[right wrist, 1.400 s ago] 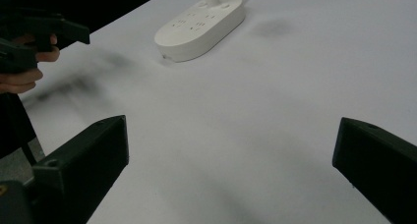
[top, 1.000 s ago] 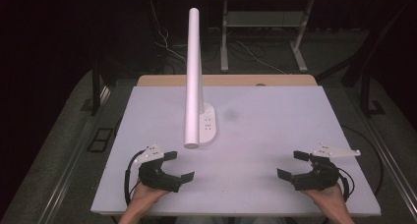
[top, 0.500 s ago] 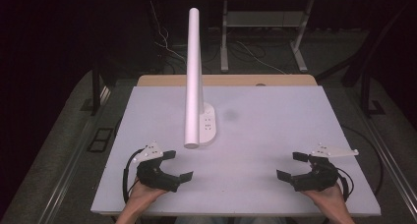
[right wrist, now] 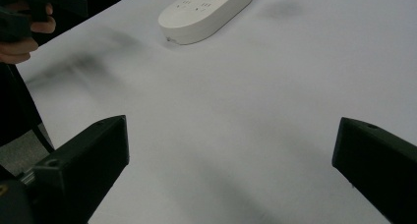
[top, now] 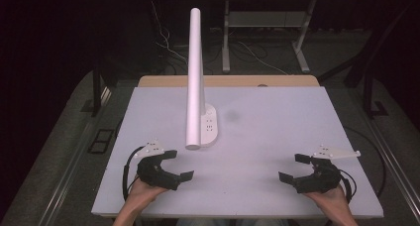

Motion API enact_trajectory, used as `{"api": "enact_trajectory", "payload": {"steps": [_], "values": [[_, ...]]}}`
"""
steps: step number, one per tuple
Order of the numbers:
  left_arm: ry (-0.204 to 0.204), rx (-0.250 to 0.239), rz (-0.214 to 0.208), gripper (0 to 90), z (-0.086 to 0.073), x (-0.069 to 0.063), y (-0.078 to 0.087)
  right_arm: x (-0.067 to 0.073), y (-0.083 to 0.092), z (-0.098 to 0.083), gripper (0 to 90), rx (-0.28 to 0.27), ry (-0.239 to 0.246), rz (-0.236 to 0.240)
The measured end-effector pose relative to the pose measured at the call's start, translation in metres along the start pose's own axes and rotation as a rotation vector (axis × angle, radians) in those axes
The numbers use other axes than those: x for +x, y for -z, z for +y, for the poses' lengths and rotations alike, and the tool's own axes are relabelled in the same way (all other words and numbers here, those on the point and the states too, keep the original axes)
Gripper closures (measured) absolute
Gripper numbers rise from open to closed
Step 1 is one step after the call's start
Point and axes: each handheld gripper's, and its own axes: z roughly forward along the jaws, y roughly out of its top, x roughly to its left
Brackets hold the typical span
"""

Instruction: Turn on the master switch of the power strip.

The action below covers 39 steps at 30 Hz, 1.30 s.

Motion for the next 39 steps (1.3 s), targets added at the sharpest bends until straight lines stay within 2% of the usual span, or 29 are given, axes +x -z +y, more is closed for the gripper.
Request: {"api": "enact_trajectory", "payload": {"steps": [7, 13, 39], "values": [[-0.003, 0.019, 0.002, 0.0, 0.006, 0.002, 0.001, 0.000, 0.000, 0.000, 0.2, 0.007, 0.001, 0.000], [0.003, 0.021, 0.002, 0.0, 0.013, 0.007, 0.005, 0.000, -0.001, -0.001, 0.2, 0.014, 0.000, 0.001], [-0.011, 0.088, 0.030, 0.0, 0.044, 0.026, 0.010, 0.000, -0.003, -0.001, 0.2, 0.028, 0.013, 0.005]]}}
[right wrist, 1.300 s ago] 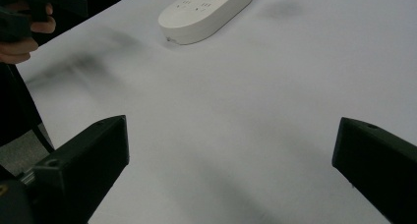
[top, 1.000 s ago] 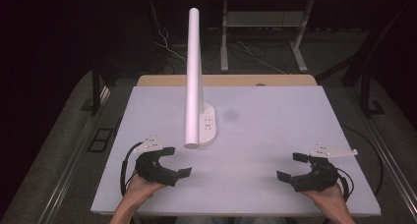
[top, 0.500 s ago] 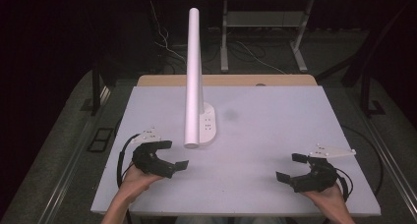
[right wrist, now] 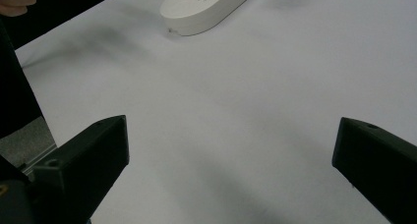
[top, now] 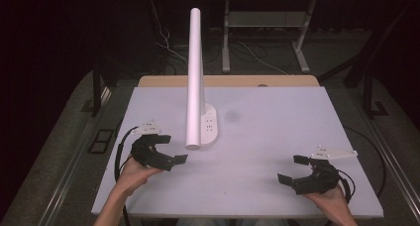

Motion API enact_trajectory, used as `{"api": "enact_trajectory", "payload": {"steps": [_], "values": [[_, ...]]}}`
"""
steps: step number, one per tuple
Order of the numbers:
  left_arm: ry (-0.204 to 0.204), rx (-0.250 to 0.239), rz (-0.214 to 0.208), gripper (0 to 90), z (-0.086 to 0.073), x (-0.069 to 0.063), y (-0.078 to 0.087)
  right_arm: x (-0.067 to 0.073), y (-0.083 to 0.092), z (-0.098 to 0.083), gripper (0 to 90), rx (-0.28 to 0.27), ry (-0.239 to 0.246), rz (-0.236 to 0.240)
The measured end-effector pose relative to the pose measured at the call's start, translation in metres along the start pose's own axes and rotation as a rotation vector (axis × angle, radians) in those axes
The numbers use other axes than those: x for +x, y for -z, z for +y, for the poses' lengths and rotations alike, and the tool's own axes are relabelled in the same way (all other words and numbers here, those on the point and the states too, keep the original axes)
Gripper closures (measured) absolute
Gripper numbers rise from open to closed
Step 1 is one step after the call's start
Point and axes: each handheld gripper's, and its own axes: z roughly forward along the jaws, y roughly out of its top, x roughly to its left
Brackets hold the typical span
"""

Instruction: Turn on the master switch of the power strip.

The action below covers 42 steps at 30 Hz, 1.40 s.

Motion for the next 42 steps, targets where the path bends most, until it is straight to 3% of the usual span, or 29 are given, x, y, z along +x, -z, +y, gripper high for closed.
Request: {"api": "enact_trajectory", "payload": {"steps": [16, 42], "values": [[-0.008, 0.008, 0.038, 0.0, 0.019, 0.016, 0.004, -0.001, 0.000, 0.000, 0.2, 0.004, 0.000, -0.004], [-0.025, 0.032, 0.072, 0.4, 0.052, 0.036, -0.003, -0.003, 0.001, -0.001, 0.2, 0.005, 0.001, -0.014]]}}
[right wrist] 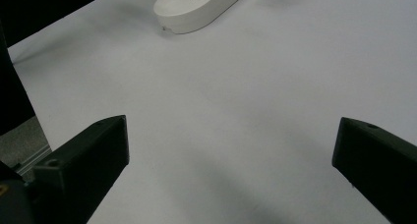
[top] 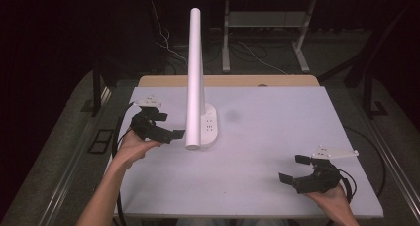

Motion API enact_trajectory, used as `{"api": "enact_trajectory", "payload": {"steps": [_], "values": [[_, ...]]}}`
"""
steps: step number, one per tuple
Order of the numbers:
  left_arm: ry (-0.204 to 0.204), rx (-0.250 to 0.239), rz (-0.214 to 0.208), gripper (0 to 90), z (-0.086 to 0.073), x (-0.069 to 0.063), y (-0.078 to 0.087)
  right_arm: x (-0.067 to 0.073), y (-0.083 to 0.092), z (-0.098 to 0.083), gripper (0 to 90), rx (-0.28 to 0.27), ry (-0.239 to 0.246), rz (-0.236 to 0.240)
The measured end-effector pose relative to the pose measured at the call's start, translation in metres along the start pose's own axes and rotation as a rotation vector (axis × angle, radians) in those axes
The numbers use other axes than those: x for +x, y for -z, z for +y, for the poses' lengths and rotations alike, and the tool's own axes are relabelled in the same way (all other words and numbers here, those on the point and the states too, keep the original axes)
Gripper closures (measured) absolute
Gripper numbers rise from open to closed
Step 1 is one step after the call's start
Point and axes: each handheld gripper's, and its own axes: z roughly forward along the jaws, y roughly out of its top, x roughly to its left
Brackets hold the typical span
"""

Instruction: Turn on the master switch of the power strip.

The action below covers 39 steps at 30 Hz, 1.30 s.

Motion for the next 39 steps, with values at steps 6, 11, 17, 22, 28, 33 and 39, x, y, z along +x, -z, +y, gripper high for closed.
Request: {"api": "enact_trajectory", "payload": {"steps": [6, 11, 17, 22, 28, 33, 39], "values": [[-0.012, 0.008, 0.011, 0.5, 0.010, 0.005, 0.000, 0.000, 0.000, 0.000, 0.2, 0.001, -0.005, 0.000], [-0.019, 0.022, 0.016, 0.6, 0.016, 0.009, -0.004, 0.000, -0.001, 0.000, 0.2, 0.007, 0.004, -0.001], [-0.017, 0.031, 0.020, 0.8, 0.021, 0.013, -0.010, 0.000, 0.000, 0.000, 0.2, 0.006, 0.001, -0.002], [-0.027, 0.041, 0.034, 0.8, 0.027, 0.019, -0.013, -0.001, 0.000, -0.001, 0.2, 0.007, 0.000, -0.001], [-0.021, 0.044, 0.040, 1.3, 0.032, 0.025, -0.017, -0.001, 0.000, -0.001, 0.2, 0.005, -0.003, -0.001], [-0.011, 0.044, 0.043, 2.0, 0.035, 0.031, -0.022, -0.002, 0.000, -0.001, 0.2, 0.006, -0.001, -0.001], [0.017, 0.038, 0.044, 3.2, 0.035, 0.038, -0.029, -0.002, 0.000, -0.001, 0.2, 0.004, 0.002, -0.002]]}}
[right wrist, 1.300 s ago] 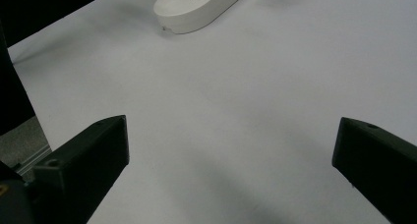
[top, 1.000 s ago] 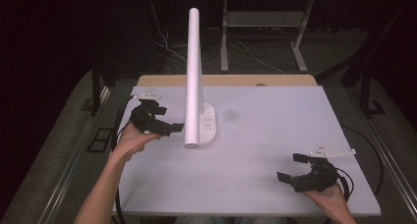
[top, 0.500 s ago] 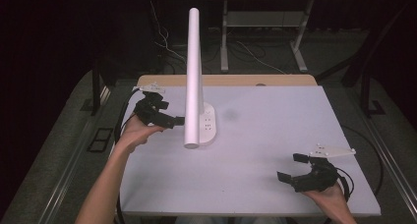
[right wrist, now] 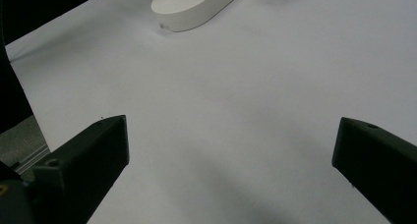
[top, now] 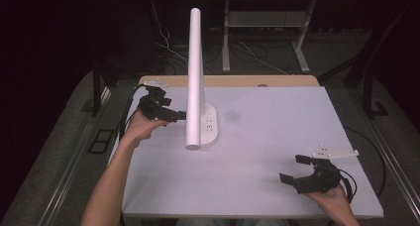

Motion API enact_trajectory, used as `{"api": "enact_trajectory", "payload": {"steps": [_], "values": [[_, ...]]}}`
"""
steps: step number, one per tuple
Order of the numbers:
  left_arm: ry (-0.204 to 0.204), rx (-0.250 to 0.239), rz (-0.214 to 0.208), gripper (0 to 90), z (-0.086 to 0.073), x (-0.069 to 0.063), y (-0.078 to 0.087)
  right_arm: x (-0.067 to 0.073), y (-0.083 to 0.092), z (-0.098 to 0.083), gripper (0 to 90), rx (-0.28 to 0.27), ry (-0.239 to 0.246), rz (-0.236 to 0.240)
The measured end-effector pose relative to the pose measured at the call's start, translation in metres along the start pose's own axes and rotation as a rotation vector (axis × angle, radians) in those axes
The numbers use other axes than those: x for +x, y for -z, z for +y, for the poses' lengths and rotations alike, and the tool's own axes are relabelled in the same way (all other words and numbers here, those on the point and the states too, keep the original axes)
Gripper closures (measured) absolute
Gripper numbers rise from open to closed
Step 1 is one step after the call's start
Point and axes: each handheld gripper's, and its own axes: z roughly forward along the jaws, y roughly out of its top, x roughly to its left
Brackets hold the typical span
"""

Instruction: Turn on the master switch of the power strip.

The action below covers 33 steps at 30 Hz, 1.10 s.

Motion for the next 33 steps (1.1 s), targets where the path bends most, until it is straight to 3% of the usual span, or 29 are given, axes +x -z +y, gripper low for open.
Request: {"api": "enact_trajectory", "payload": {"steps": [15, 25, 33], "values": [[0.057, -0.030, 0.020, 8.7, -0.001, 0.015, -0.013, -0.001, 0.000, 0.000, 0.2, 0.005, -0.004, -0.002], [0.095, -0.087, 0.005, 23.2, 0.000, 0.018, -0.020, -0.001, 0.000, 0.000, 0.2, 0.006, -0.008, -0.008], [0.129, -0.122, -0.013, 42.0, -0.001, 0.022, -0.027, -0.001, 0.000, -0.001, 0.2, 0.009, -0.006, -0.008]]}}
